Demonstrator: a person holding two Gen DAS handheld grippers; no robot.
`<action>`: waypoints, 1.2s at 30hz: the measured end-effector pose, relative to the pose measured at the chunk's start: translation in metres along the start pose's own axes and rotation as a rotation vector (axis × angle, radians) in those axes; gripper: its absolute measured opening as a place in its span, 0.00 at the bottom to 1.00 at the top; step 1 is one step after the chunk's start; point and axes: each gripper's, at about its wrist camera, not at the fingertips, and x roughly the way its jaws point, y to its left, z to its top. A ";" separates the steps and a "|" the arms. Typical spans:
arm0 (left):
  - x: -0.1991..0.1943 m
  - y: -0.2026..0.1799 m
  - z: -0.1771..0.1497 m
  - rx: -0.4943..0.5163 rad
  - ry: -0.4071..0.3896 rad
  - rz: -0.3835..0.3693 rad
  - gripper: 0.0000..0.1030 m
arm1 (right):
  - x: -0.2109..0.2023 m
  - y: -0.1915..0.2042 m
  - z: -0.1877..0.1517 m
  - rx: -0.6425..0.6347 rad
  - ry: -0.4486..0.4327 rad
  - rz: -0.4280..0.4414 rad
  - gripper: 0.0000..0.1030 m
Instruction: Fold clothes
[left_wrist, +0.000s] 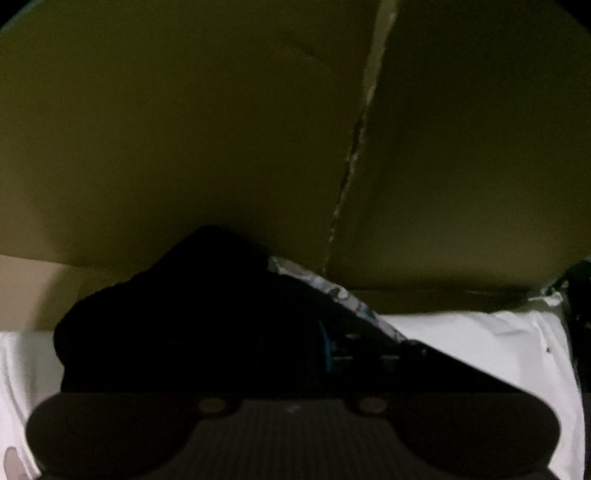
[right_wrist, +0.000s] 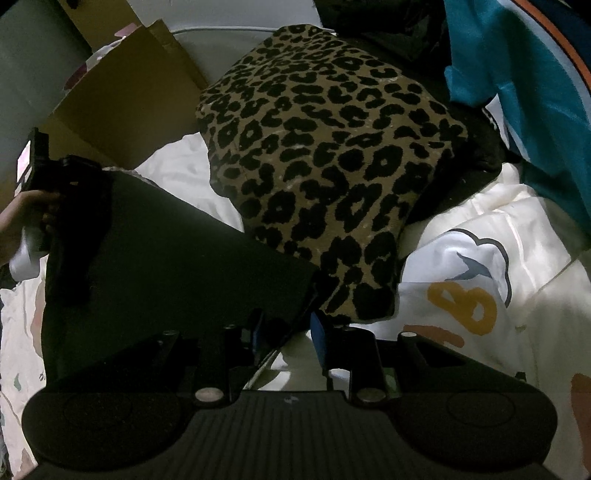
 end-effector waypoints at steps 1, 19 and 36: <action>-0.001 -0.009 0.003 0.006 0.004 0.008 0.25 | 0.001 0.000 0.001 0.002 -0.001 -0.001 0.33; -0.066 -0.025 -0.017 0.073 0.024 0.013 0.36 | 0.009 -0.008 0.017 0.045 -0.037 0.007 0.33; -0.183 0.119 -0.125 -0.027 0.075 -0.054 0.38 | 0.008 -0.001 0.021 0.036 -0.056 -0.010 0.33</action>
